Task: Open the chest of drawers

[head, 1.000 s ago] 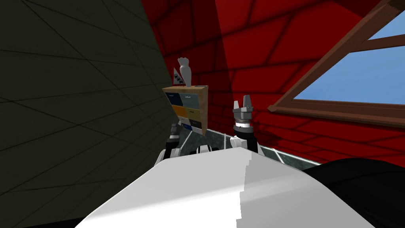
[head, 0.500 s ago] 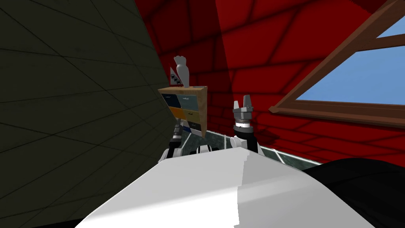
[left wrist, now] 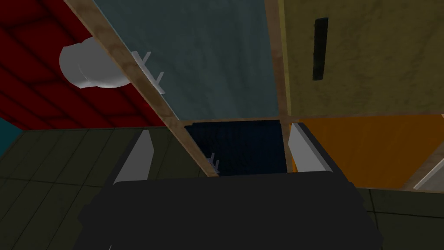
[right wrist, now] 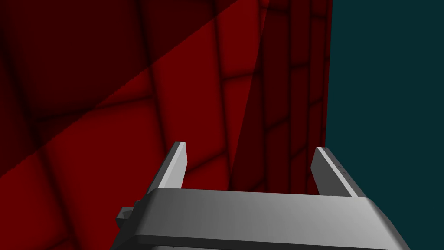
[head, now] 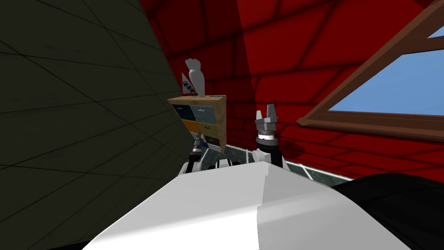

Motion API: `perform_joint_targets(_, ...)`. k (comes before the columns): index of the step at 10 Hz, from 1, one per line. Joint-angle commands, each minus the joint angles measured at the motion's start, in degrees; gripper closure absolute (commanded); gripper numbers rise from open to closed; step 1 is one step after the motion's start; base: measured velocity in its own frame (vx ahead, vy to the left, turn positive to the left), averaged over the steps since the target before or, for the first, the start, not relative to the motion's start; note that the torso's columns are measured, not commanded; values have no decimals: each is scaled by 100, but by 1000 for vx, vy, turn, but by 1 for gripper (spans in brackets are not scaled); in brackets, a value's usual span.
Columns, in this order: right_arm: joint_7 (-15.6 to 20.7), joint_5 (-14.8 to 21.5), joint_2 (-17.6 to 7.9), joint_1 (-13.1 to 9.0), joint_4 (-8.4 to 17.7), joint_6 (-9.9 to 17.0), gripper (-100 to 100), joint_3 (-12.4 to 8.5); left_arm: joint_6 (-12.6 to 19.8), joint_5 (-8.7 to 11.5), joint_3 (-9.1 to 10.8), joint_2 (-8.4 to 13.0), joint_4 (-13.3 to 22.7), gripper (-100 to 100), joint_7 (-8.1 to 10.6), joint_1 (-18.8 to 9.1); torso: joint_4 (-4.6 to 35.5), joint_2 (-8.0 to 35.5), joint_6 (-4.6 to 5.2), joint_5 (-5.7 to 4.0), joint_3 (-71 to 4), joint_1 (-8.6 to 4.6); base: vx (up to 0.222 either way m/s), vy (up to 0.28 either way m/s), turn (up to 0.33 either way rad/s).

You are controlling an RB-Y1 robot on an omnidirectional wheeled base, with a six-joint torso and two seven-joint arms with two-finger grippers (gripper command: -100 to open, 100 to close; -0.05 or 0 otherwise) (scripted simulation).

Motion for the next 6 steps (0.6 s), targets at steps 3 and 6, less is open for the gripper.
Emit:
perform_joint_targets(3, 0, 0, 0, 0, 0, 0, 0, 0, -25, -39, -119, 101, 641, -100, -72, -220, 1, 5, 0, -2, 3, -5, 124, 10, -71)
perform_joint_targets(6, 0, 0, 0, 0, 0, 0, 0, 0, -39, -62, -188, 177, 1035, -100, -112, -361, 2, 7, 0, -2, 4, -6, 114, 12, -63)
